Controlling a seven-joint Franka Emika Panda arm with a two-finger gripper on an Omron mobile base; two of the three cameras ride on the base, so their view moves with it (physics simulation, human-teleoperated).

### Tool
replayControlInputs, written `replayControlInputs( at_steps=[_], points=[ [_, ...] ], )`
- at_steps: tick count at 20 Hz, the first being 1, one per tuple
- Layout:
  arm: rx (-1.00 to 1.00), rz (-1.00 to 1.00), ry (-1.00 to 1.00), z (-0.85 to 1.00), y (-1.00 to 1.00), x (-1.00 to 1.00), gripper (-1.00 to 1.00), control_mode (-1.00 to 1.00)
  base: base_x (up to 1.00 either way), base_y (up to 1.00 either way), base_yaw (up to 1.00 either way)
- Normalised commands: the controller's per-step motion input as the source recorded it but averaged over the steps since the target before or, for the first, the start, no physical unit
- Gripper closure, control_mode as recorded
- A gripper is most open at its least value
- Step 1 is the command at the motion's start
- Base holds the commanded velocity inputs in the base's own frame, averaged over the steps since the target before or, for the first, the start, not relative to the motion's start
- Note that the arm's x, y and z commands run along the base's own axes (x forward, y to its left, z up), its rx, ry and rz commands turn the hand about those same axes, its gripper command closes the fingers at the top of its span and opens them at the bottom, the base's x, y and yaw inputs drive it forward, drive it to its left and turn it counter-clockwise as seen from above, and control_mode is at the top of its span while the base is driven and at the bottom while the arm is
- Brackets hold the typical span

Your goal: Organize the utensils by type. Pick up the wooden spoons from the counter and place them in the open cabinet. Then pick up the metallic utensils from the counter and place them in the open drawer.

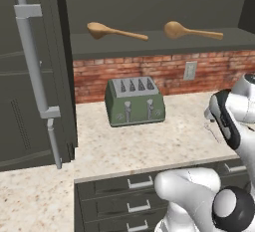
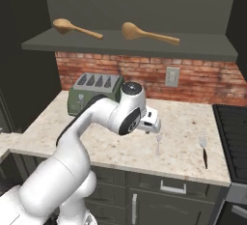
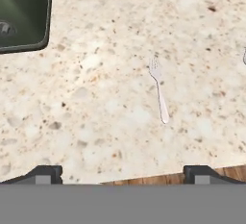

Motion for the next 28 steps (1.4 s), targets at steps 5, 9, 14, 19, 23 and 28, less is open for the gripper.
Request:
replayControlInputs(
  at_steps=[5, 9, 14, 19, 23, 28],
  points=[
    [-0.04, 0.06, 0.08, -0.39, -0.13, 0.64, -1.00, -1.00, 0.00, 0.00, 0.00],
    [-0.03, 0.02, 0.12, -0.41, -0.26, 0.47, -1.00, -1.00, 0.00, 0.00, 0.00],
    [0.00, 0.00, 0.12, -0.39, -0.33, 0.44, -1.00, -1.00, 0.00, 0.00, 0.00],
    [0.00, 0.03, 0.08, -0.38, -0.38, 0.34, -1.00, -1.00, 0.00, 0.00, 0.00],
    [0.00, 0.05, 0.02, -0.34, -0.37, 0.20, -1.00, -1.00, 0.00, 0.00, 0.00],
    [0.00, 0.06, 0.00, -0.34, -0.21, 0.12, -1.00, -1.00, 0.00, 0.00, 0.00]
  ],
)
